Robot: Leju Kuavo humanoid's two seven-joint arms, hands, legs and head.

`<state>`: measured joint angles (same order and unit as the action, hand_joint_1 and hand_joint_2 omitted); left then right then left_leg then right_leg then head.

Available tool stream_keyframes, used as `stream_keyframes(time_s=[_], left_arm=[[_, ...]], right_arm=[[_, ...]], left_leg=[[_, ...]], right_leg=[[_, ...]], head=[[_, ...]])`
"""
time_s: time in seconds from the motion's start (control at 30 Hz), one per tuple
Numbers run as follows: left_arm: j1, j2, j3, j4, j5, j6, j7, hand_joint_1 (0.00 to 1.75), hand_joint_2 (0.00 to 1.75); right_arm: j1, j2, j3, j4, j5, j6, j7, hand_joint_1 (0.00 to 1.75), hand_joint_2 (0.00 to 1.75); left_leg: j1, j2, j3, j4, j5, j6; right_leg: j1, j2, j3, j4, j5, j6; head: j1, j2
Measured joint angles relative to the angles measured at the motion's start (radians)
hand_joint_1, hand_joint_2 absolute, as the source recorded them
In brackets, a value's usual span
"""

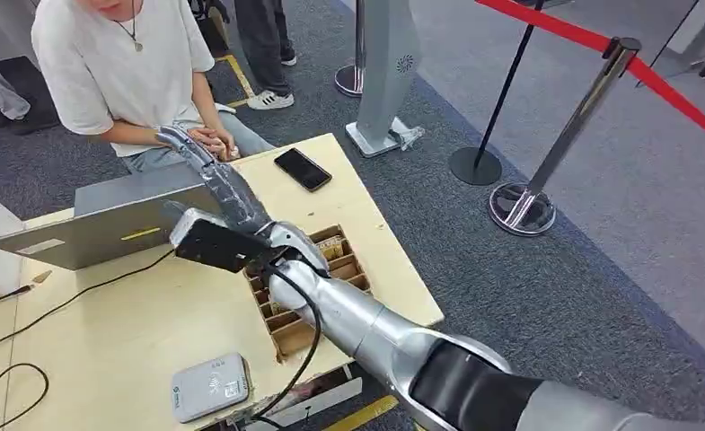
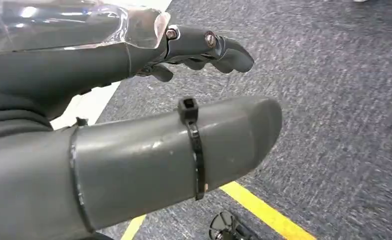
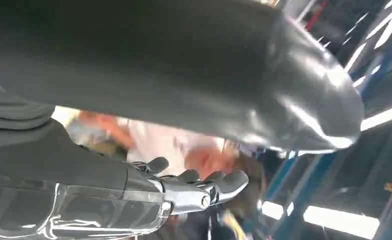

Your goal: Pass the card to the sensor for recognition and then transmit it.

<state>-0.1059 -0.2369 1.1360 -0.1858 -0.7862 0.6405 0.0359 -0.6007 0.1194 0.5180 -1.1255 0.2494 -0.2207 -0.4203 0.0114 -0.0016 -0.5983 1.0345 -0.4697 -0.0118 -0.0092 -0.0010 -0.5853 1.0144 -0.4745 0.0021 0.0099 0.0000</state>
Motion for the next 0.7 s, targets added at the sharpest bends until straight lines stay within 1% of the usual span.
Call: stream_keyframes(time_s=[0.1,0.23,0.4,0.57,0.7], left_arm=[[0.000,0.000,-0.002,0.000,0.000,-0.003,-0.011,0.00,0.00],[0.000,0.000,-0.002,0.000,0.005,-0.003,-0.018,0.00,0.00],[-0.001,-0.001,-0.002,0.000,0.023,0.000,0.010,0.00,0.00],[-0.001,-0.001,-0.002,0.000,0.023,-0.003,0.022,0.00,0.00],[-0.001,0.000,-0.002,0.000,0.015,-0.004,0.022,0.00,0.00]], right_arm=[[0.083,-0.021,0.000,-0.086,-0.097,0.058,-0.022,0.00,0.00],[0.176,-0.037,0.011,-0.178,-0.157,0.093,-0.039,0.00,0.00],[0.272,-0.042,0.037,-0.253,-0.239,0.129,-0.050,0.00,0.00],[0.349,-0.042,0.049,-0.296,-0.270,0.128,-0.066,0.00,0.00],[0.399,-0.042,0.049,-0.339,-0.250,0.113,-0.073,0.00,0.00]], left_leg=[[0.000,0.000,0.000,0.000,-0.001,0.000],[0.000,0.000,0.000,0.000,-0.001,0.000],[0.000,0.000,0.000,0.000,-0.001,0.000],[0.000,0.000,0.000,0.000,-0.001,0.000],[0.000,0.000,0.000,0.000,-0.001,0.000]], right_leg=[[0.000,0.000,0.000,0.000,0.000,0.000],[0.000,0.000,0.000,0.000,-0.001,0.000],[0.000,0.000,0.000,0.000,-0.001,0.000],[0.000,0.000,0.000,0.000,-0.001,0.000],[0.000,0.000,0.000,0.000,-0.001,0.000]], head=[[0.000,0.000],[0.000,0.000],[0.000,0.000],[0.000,0.000],[0.000,0.000]])
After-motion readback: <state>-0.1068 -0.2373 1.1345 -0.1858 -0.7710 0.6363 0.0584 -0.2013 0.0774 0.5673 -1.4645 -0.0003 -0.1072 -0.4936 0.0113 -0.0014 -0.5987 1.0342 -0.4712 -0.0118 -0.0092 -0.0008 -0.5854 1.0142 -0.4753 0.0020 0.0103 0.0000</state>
